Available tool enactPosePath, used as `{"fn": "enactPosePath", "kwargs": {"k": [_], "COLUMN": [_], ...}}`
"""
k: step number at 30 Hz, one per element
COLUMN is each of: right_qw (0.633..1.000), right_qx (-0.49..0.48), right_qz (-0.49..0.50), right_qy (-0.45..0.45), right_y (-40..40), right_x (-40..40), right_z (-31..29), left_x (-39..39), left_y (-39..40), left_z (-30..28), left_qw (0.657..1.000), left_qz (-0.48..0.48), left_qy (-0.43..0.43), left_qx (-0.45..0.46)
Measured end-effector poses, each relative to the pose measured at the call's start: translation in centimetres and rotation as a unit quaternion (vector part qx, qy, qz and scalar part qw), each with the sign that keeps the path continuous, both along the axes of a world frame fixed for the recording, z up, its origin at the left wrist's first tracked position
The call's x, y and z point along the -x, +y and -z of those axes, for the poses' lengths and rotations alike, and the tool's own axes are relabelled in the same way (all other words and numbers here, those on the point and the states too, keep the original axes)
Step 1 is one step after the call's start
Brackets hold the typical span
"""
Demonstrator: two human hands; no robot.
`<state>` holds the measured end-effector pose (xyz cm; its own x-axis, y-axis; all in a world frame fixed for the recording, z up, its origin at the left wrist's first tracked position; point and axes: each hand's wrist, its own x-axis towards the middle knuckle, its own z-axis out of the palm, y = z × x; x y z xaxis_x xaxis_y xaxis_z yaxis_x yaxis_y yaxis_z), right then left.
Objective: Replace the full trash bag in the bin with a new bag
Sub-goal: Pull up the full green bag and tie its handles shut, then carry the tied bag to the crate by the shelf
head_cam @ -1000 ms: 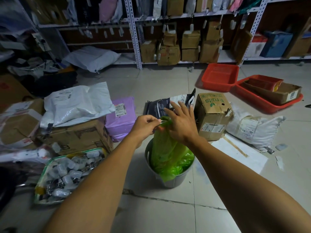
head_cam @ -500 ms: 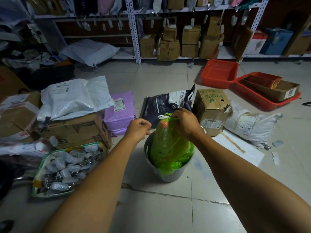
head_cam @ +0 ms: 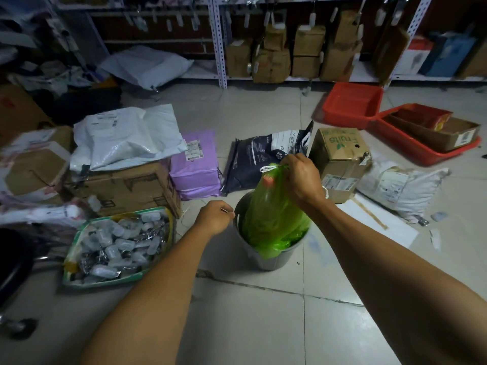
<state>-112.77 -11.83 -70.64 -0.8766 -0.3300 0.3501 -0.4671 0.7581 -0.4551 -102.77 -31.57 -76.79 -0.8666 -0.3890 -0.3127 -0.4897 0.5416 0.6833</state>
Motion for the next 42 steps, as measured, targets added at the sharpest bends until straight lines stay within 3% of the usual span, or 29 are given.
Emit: {"fn": "enactPosePath", "kwargs": {"k": [7, 14, 18, 24, 36, 42], "right_qw": [1.0, 0.998, 0.998, 0.999, 0.995, 0.985], "right_qx": [-0.023, 0.018, 0.022, -0.023, -0.093, -0.127], "right_qz": [-0.002, -0.015, -0.016, -0.021, 0.028, 0.115], "right_qy": [0.017, 0.058, 0.048, 0.008, 0.015, 0.018], "right_y": [0.3, -0.1, 0.7, 3.7, 12.8, 17.1], "right_x": [0.7, 1.2, 0.5, -2.1, -7.0, -11.8], "right_z": [-3.9, -9.1, -13.3, -25.2, -60.3, -68.4], "left_x": [2.0, 3.1, 2.6, 2.2, 0.4, -1.1], "left_y": [-0.2, 0.2, 0.3, 2.8, 10.4, 15.0], "left_z": [-4.3, -7.8, -12.7, -26.8, -64.9, -74.2], "left_qw": [0.998, 0.994, 0.993, 0.988, 0.94, 0.885], "left_qz": [0.026, 0.057, 0.075, 0.089, 0.238, 0.349], "left_qy": [0.035, 0.061, 0.051, 0.059, 0.07, 0.086], "left_qx": [0.037, 0.066, 0.082, 0.111, 0.234, 0.296]}}
